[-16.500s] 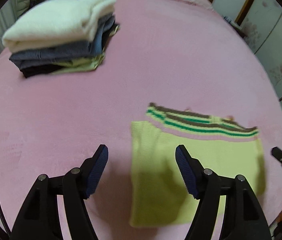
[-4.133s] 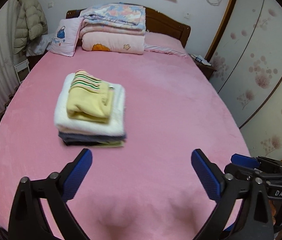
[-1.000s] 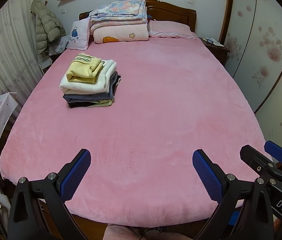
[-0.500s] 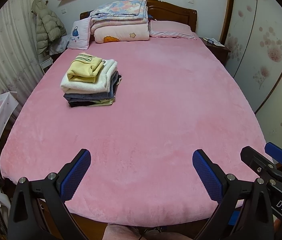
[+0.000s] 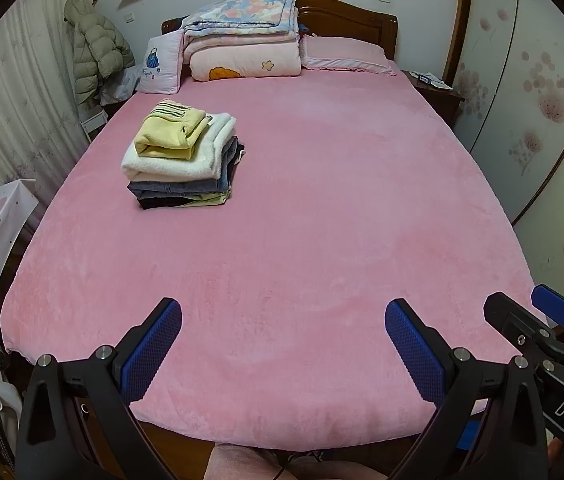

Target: Fold large clothes

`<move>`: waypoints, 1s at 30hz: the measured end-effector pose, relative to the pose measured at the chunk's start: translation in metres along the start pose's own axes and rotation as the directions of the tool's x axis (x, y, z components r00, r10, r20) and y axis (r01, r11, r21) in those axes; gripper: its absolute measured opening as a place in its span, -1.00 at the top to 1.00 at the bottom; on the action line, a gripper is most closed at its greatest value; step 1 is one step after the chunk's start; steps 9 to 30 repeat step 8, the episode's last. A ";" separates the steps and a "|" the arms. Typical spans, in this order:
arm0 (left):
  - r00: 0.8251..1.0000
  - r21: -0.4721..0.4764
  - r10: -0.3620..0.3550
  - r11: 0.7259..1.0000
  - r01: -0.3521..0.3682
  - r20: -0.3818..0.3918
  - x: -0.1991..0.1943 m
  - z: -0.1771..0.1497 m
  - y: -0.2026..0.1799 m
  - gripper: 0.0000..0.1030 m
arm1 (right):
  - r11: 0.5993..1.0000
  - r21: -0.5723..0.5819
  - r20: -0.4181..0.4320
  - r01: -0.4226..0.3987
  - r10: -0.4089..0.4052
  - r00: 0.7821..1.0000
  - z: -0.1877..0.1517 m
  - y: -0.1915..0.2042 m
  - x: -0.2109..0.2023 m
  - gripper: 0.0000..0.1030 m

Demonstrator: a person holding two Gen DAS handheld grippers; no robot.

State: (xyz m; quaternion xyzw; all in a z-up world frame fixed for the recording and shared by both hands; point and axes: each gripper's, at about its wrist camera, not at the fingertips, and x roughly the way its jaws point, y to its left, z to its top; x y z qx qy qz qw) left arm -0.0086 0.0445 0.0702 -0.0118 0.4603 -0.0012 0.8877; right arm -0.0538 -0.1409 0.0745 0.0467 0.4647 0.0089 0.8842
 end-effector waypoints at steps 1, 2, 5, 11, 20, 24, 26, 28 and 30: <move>1.000 -0.001 0.000 1.000 0.000 -0.002 0.000 0.000 0.000 -0.96 | 1.000 0.001 -0.001 0.000 0.000 1.000 0.000 0.000 0.000 -0.43; 1.000 -0.001 0.001 1.000 -0.001 -0.004 0.000 -0.001 0.000 -0.96 | 1.000 0.002 -0.002 -0.001 0.001 1.000 0.000 0.000 0.001 -0.43; 1.000 -0.001 0.003 1.000 -0.003 -0.005 0.000 -0.001 0.000 -0.96 | 1.000 0.001 -0.004 0.000 0.000 1.000 -0.001 -0.001 0.001 -0.43; 1.000 0.001 0.009 1.000 -0.009 -0.001 0.000 -0.002 -0.001 -0.96 | 1.000 0.000 -0.003 0.000 0.000 1.000 -0.001 -0.001 0.001 -0.43; 1.000 0.001 0.009 1.000 -0.009 -0.001 0.000 -0.002 -0.001 -0.96 | 1.000 0.000 -0.003 0.000 0.000 1.000 -0.001 -0.001 0.001 -0.43; 1.000 0.001 0.009 1.000 -0.009 -0.001 0.000 -0.002 -0.001 -0.96 | 1.000 0.000 -0.003 0.000 0.000 1.000 -0.001 -0.001 0.001 -0.43; 1.000 0.001 0.009 1.000 -0.009 -0.001 0.000 -0.002 -0.001 -0.96 | 1.000 0.000 -0.003 0.000 0.000 1.000 -0.001 -0.001 0.001 -0.43; 1.000 0.001 0.009 1.000 -0.009 -0.001 0.000 -0.002 -0.001 -0.96 | 1.000 0.000 -0.003 0.000 0.000 1.000 -0.001 -0.001 0.001 -0.43; 1.000 0.001 0.009 1.000 -0.009 -0.001 0.000 -0.002 -0.001 -0.96 | 1.000 0.000 -0.003 0.000 0.000 1.000 -0.001 -0.001 0.001 -0.43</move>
